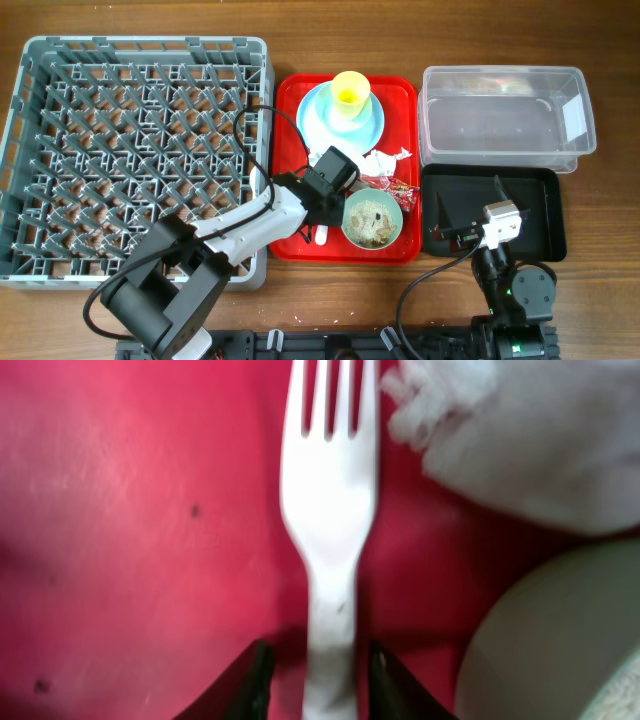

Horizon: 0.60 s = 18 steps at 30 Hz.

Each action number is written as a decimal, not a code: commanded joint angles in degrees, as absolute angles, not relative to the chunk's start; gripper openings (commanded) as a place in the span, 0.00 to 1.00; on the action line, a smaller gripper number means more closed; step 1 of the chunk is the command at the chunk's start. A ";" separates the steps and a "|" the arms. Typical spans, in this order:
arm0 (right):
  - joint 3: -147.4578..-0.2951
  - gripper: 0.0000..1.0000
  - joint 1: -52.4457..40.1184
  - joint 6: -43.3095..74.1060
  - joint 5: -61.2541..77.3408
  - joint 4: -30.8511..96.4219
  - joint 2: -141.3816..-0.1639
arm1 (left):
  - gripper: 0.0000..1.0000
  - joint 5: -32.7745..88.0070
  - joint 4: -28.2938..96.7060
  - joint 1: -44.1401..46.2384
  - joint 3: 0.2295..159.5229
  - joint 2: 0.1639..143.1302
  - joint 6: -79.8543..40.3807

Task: Sort waste into correct bins and load items into the dishwasher rack
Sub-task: 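Carry the fork with the left gripper and place it in the rack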

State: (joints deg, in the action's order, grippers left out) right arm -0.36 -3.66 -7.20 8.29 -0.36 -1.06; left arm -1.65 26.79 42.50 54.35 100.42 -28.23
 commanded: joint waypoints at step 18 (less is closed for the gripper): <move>-0.32 1.00 -3.79 -7.51 7.88 -0.54 -0.80 | 0.04 -24.32 50.09 29.02 60.71 69.89 -16.93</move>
